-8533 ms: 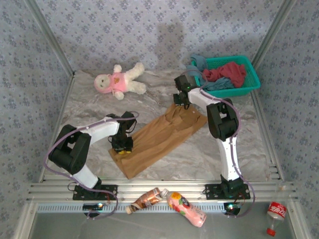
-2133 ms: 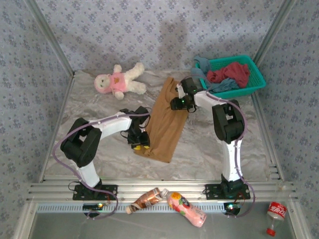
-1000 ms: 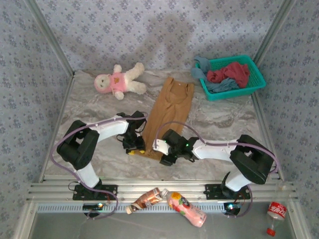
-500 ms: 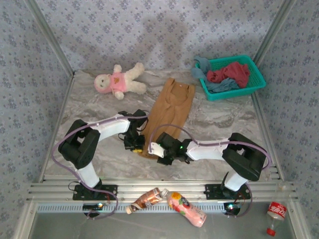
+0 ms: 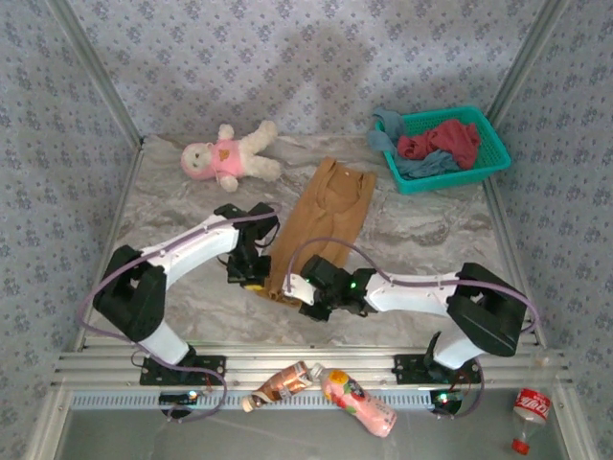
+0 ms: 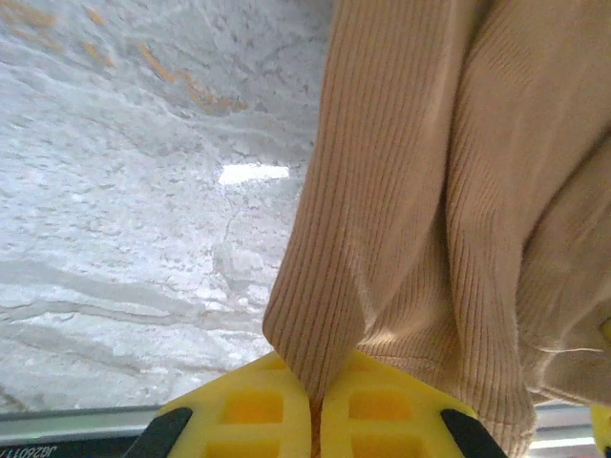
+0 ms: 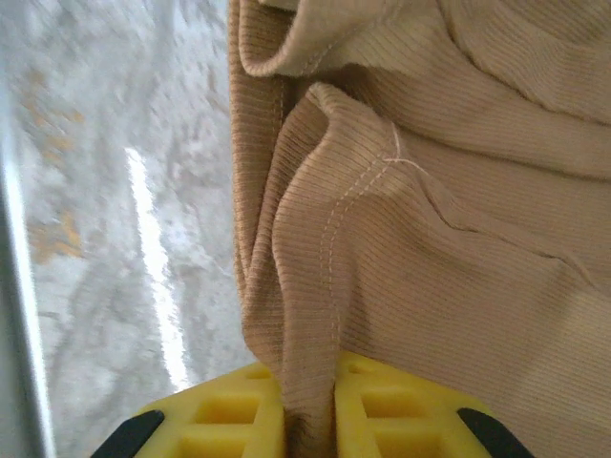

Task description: Fold and stack the tank tops

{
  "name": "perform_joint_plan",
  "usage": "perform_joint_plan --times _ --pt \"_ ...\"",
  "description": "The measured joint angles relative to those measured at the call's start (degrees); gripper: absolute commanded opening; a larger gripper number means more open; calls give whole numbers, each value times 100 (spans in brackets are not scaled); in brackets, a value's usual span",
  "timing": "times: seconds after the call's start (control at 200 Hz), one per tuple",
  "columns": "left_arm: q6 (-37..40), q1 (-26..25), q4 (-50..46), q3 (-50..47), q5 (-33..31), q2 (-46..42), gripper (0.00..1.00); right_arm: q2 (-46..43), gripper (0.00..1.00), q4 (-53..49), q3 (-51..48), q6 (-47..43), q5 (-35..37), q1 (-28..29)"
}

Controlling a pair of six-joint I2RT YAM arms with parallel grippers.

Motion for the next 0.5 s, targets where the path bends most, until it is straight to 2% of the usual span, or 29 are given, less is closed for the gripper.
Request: perform_joint_plan --times 0.2,0.34,0.5 --pt "214 85 -492 1270 -186 256 6 -59 18 -570 675 201 -931 -822" --pt "428 260 -581 2428 -256 994 6 -59 18 -922 1021 190 -1486 -1628" --pt "662 382 -623 3663 -264 2004 6 24 18 -1314 1405 -13 -1810 -2352"
